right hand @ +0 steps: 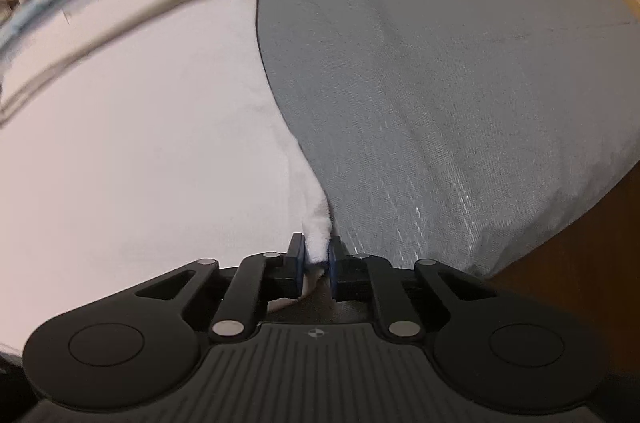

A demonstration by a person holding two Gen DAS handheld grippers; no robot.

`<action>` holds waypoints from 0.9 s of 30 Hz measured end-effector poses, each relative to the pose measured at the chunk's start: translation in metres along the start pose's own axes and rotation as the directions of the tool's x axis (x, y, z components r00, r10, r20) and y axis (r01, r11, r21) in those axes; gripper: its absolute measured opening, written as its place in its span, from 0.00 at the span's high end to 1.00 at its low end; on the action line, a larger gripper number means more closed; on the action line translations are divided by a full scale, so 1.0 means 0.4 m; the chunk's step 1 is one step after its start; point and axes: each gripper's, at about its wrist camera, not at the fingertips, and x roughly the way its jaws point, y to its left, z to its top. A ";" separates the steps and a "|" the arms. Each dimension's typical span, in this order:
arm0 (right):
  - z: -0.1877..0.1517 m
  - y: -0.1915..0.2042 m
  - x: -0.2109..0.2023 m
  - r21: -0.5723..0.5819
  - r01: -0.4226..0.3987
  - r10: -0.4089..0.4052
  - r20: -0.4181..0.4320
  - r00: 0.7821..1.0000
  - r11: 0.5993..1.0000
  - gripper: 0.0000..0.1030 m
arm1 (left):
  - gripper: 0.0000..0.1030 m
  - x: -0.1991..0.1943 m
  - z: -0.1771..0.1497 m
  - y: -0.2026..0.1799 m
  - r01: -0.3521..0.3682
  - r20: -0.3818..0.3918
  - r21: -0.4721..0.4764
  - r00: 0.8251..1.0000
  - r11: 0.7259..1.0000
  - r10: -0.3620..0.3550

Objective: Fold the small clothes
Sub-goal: 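Pinch the shirt hem corners with both tools, then lift the hem with both tools and fold it toward the collar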

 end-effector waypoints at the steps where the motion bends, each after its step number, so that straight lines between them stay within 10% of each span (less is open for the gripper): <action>1: 0.002 -0.002 -0.009 0.007 -0.005 0.005 0.019 1.000 1.000 0.90 | 0.94 -0.004 0.001 0.003 0.004 0.007 -0.007 1.000 1.000 -0.004; 27: 0.008 0.001 0.030 -0.015 0.022 -0.023 -0.071 0.997 1.000 0.85 | 0.91 0.034 -0.008 -0.017 -0.009 -0.057 0.046 0.998 0.999 0.011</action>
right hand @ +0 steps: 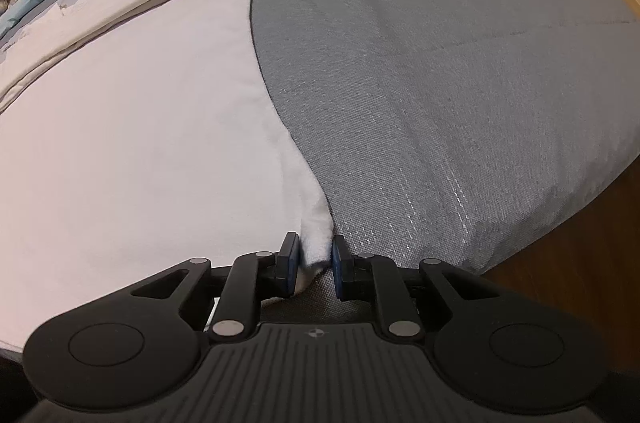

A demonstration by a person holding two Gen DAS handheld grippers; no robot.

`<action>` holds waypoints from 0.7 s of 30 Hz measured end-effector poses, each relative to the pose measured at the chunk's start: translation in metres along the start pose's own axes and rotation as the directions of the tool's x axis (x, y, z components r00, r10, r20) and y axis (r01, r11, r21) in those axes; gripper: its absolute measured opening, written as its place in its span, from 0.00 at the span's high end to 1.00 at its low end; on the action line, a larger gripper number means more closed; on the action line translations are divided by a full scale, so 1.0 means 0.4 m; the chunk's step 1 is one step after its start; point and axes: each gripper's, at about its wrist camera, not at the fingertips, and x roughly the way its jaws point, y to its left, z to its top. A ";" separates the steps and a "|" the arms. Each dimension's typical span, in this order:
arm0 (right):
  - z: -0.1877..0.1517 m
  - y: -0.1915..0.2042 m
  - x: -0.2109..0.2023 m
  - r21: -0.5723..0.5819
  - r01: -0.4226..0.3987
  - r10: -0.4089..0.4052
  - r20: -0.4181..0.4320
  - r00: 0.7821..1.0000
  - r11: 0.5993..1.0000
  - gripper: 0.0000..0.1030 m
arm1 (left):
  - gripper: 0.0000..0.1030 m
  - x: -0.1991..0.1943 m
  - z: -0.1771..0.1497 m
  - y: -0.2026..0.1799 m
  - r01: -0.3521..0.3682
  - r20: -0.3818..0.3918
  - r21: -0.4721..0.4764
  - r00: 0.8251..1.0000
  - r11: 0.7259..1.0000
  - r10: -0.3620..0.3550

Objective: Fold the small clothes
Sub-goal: 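Lift the hem with both tools and fold it toward the collar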

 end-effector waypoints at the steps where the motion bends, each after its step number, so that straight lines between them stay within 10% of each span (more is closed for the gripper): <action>1: 0.001 0.000 -0.001 -0.001 -0.005 0.005 0.002 1.000 1.000 0.87 | 0.92 -0.001 -0.001 -0.002 -0.002 0.003 0.006 1.000 1.000 0.002; 11: 0.027 -0.007 -0.120 0.016 -0.116 0.112 0.147 0.983 0.993 0.90 | 0.94 -0.172 -0.009 -0.008 0.067 0.182 0.065 0.980 0.996 -0.078; 21: 0.023 -0.103 -0.472 -0.092 -0.323 0.332 0.392 0.858 0.942 0.91 | 0.95 -0.503 -0.142 0.052 0.272 0.382 0.032 0.886 0.962 -0.263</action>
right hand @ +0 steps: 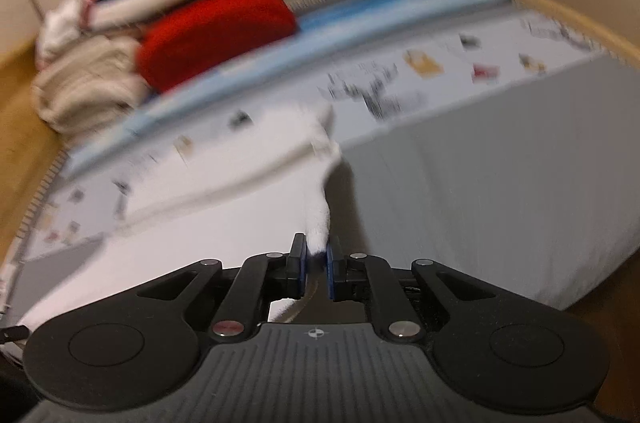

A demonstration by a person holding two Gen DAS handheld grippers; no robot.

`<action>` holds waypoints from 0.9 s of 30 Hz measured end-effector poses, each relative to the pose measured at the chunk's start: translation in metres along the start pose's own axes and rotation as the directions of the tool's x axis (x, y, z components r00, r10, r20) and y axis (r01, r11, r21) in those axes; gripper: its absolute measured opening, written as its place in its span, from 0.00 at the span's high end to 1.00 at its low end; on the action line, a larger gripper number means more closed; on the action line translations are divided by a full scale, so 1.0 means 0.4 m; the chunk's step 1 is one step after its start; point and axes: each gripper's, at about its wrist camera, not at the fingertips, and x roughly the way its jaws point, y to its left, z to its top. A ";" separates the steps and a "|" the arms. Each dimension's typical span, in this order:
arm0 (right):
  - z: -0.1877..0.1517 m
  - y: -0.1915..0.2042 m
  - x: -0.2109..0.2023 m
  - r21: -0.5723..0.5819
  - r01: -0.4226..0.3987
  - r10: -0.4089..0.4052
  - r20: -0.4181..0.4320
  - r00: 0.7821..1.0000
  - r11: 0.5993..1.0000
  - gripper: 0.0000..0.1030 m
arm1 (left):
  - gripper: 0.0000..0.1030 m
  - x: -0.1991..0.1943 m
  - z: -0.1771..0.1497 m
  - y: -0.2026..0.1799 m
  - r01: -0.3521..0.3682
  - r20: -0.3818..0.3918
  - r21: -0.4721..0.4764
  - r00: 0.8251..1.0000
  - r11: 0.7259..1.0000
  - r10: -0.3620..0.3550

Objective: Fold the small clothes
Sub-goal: 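Lift the hem with both tools and fold it toward the collar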

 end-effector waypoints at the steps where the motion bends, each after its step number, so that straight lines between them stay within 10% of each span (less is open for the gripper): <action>1: 0.012 -0.003 -0.036 -0.012 -0.024 0.025 0.028 0.999 1.000 0.91 | 0.95 -0.028 -0.003 0.001 0.009 0.019 -0.017 1.000 1.000 -0.009; 7: 0.057 -0.030 -0.079 0.012 -0.101 0.100 0.083 0.992 0.995 0.92 | 0.95 -0.001 0.072 0.040 -0.005 0.038 -0.088 0.999 0.996 0.008; 16: 0.159 -0.027 0.294 -0.033 0.024 -0.024 -0.011 1.000 0.999 0.92 | 0.94 0.409 0.309 0.173 -0.113 -0.102 -0.086 0.989 0.990 0.104; 27: 0.146 -0.034 0.631 -0.092 0.149 -0.161 -0.137 0.977 0.984 0.91 | 0.93 0.660 0.336 0.246 -0.195 -0.242 -0.112 0.956 0.974 0.163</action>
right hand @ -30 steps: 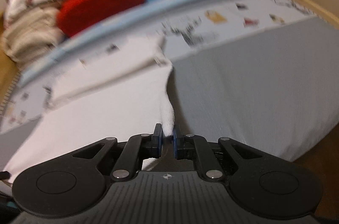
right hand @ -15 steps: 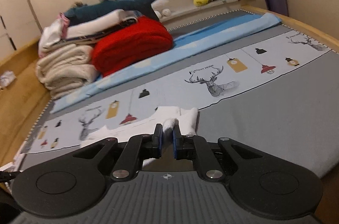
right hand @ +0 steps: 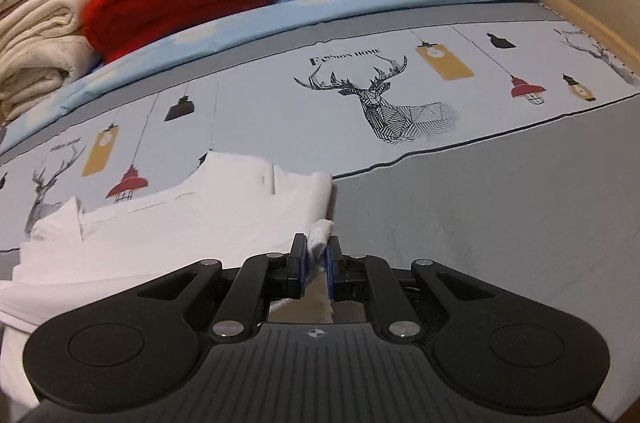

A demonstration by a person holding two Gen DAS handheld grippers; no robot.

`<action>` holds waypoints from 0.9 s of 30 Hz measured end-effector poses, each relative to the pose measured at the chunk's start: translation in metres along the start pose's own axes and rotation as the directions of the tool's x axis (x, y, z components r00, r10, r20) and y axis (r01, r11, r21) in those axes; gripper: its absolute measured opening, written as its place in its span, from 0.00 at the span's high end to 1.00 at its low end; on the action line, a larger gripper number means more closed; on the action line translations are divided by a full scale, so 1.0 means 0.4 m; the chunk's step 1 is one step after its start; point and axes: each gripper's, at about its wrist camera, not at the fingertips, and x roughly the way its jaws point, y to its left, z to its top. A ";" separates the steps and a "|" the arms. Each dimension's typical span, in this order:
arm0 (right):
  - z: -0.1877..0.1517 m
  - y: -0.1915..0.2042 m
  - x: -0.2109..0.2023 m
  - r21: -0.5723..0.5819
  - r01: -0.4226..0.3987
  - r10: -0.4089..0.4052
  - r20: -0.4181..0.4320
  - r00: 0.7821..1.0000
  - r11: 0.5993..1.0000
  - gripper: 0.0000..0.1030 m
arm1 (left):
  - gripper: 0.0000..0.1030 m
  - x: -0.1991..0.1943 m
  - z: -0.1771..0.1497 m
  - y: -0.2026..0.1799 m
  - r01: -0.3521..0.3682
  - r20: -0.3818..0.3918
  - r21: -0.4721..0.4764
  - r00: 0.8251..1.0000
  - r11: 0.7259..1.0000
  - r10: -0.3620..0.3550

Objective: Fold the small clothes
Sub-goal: 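Lift the hem with both tools and fold it toward the collar, then open both tools and release the folded hem onto the shirt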

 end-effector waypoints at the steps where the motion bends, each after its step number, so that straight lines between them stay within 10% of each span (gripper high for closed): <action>1: 0.004 0.004 0.008 -0.004 0.006 -0.006 0.001 1.000 1.000 0.91 | 0.93 0.008 0.004 0.003 -0.002 -0.005 -0.001 1.000 1.000 0.002; 14: -0.009 -0.025 -0.006 0.007 0.105 -0.106 0.049 0.993 0.994 0.75 | 0.75 -0.035 -0.023 0.079 -0.122 0.004 -0.017 0.993 0.992 0.122; 27: -0.058 -0.093 -0.041 0.025 0.083 -0.082 -0.036 0.996 0.996 0.65 | 0.54 -0.027 -0.063 0.026 -0.064 -0.056 0.031 0.996 0.997 0.065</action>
